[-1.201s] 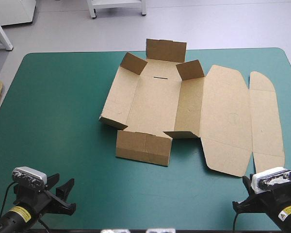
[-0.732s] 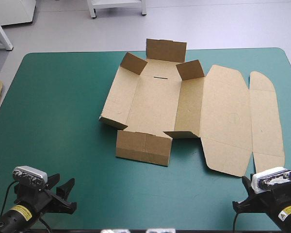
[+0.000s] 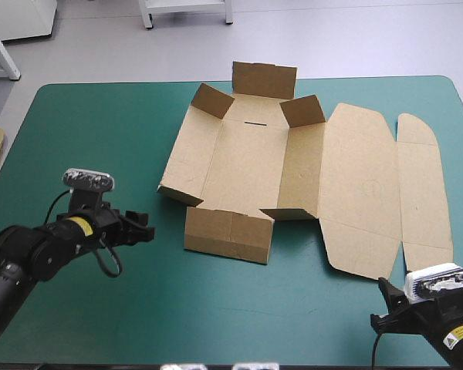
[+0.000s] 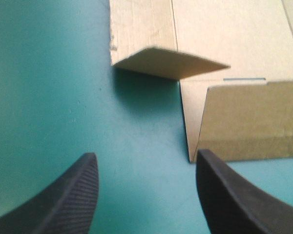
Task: Fold the box
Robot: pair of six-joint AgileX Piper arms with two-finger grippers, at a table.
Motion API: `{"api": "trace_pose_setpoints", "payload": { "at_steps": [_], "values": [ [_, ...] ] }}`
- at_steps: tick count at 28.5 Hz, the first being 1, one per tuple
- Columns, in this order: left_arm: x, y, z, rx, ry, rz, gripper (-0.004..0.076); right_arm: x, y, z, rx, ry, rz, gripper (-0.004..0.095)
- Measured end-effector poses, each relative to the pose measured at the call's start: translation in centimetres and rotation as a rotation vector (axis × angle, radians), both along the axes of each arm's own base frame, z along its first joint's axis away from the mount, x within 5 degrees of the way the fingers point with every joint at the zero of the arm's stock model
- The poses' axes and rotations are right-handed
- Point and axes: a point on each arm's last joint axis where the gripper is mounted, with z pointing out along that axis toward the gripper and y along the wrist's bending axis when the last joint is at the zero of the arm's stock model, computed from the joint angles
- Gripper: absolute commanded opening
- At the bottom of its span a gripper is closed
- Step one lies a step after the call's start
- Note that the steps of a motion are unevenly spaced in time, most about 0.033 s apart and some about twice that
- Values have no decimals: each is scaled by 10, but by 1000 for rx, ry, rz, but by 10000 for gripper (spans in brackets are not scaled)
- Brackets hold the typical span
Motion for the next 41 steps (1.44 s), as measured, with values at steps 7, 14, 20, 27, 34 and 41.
{"api": "trace_pose_setpoints", "payload": {
  "at_steps": [7, 14, 20, 27, 34, 41],
  "values": [
    [100, -13, 15, -22, 34, 43, 431, 13, 3, 2, 20, 49, -2, 492],
    [169, 14, 6, -184, 77, 3, 431, 16, 3, 11, 84, 29, -41, 492],
    [199, 37, -32, -319, 175, -3, 431, 17, 3, 12, 88, 24, -42, 492],
    [218, 34, -72, -385, 258, -30, 431, 17, 3, 12, 110, 28, -54, 492],
    [232, 35, -112, -385, 333, -20, 431, 17, 3, 12, 117, 30, -57, 492],
    [239, 28, -133, -493, 360, -54, 430, 17, 3, 12, 117, 30, -57, 490]
  ]
}}
